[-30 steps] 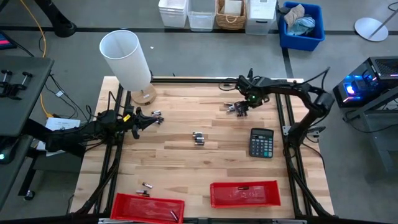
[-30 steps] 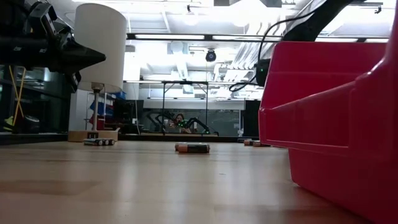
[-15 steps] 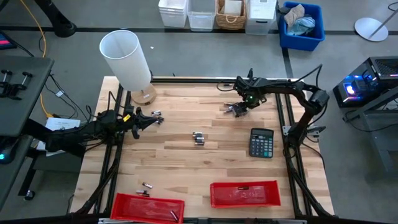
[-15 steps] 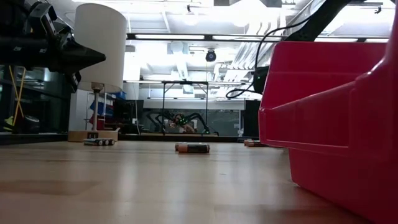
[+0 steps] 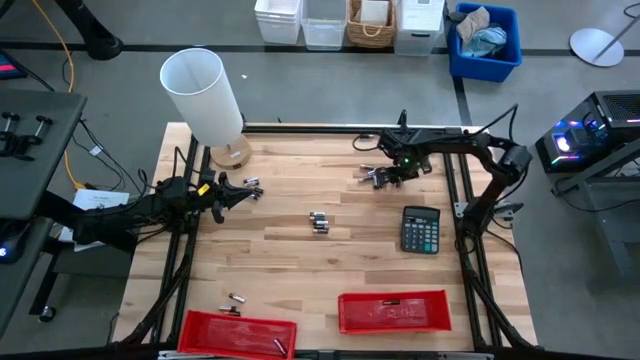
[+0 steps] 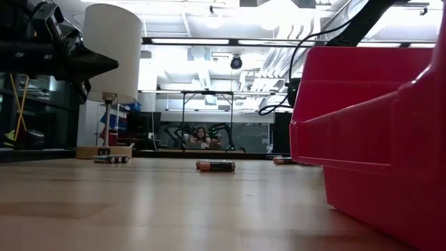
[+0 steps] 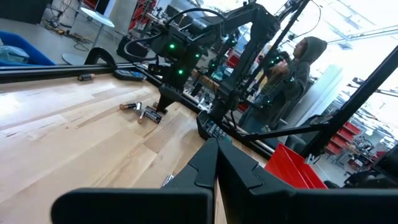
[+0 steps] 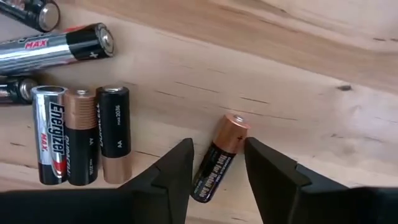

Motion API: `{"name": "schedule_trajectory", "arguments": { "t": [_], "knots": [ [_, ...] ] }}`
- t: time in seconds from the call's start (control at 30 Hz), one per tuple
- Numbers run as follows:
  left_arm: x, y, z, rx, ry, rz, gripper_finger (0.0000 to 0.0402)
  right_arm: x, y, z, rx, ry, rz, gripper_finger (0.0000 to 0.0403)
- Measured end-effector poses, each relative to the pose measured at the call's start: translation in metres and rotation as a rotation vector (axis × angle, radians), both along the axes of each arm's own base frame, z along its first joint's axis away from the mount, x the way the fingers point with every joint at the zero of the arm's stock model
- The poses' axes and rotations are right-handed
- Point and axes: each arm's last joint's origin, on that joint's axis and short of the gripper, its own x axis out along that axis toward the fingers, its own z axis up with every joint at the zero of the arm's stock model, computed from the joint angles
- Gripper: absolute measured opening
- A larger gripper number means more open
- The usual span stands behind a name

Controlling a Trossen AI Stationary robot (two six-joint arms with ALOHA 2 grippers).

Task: Sort batteries
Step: Put the black-brown battery into the right red bin

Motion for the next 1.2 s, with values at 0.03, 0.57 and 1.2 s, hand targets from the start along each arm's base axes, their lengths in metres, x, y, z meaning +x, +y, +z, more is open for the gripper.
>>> {"name": "schedule_trajectory", "arguments": {
  "t": [0.03, 0.57, 1.2],
  "knots": [
    [0.0, 0.0, 0.0, 0.0, 0.0, 0.0, 0.0, -0.001, 0.002, -0.002, -0.006, 0.001, 0.004, 0.0139],
    [0.0, 0.0, 0.0, 0.0, 0.0, 0.0, 0.0, -0.007, 0.079, 0.135, -0.051, -0.585, 0.489, 0.0031],
    [0.0, 0.0, 0.0, 0.0, 0.001, 0.0, 0.0, 0.015, 0.324, 0.114, 0.627, -0.716, 1.271, 0.0031]
  ]
}}
